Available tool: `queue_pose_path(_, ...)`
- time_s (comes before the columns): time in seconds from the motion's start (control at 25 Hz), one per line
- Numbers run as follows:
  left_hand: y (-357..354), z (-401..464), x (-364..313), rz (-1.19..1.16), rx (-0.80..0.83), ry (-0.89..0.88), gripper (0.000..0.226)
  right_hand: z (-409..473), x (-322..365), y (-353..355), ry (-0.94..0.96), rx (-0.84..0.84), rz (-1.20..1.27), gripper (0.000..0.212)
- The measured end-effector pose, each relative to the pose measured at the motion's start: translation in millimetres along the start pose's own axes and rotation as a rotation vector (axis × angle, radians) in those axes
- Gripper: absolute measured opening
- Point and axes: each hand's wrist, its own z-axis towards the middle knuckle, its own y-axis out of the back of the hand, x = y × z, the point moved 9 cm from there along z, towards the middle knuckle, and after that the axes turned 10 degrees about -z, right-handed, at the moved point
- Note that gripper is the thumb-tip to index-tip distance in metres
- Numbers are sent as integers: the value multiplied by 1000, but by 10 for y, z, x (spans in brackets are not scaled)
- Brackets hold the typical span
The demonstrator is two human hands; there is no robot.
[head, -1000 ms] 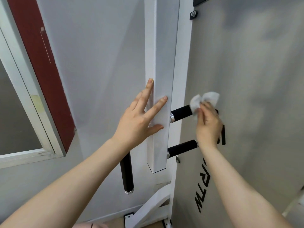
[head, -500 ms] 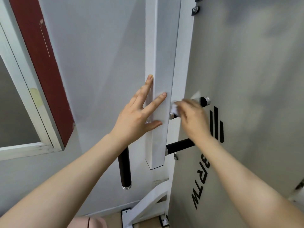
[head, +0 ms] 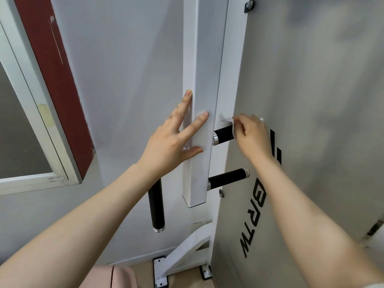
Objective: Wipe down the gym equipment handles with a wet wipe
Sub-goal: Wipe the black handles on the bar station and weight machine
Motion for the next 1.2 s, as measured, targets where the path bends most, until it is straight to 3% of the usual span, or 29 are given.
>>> queue_pose_path(0.04, -7, 1, -1, -2, 2, -2, 81, 26, 39, -38, -11, 56, -40, 25)
queue_pose_path(0.16, -13, 4, -13, -9, -5, -25, 79, -128, 468, -169, 212, 173, 27, 21)
queue_pose_path(0.24, -12, 4, -18, -6, -9, -25, 76, -91, 346, -68, 199, 59, -3, 26)
queue_pose_path(0.4, -10, -7, -32, 19, -20, -35, 64, -54, -86, 79, 32, -177, -74, 28)
queue_pose_path(0.6, -38, -21, -7, 19, -37, -39, 62, -395, -750, 262, -492, -349, 68, 26)
queue_pose_path(0.68, -55, -17, -10, 13, -41, -38, 62, -585, -852, 60, -687, -284, 292, 25)
queue_pose_path(0.76, -60, -12, -1, 10, -45, -46, 61, -819, -958, -363, -1020, -199, 732, 28)
queue_pose_path(0.84, -62, -8, 12, 7, -45, -50, 62, -932, -972, -700, -1285, -44, 1009, 39)
queue_pose_path(0.92, -74, -14, 36, 1, -45, -46, 63, -787, -936, -774, -1278, 26, 1122, 45)
queue_pose_path(1.04, -80, -11, 42, -3, -48, -49, 66, -511, -766, -733, -1147, -34, 1474, 43)
queue_pose_path(1.2, -78, -10, 67, -3, -53, -55, 62, -535, -363, -738, -918, 29, 1884, 22)
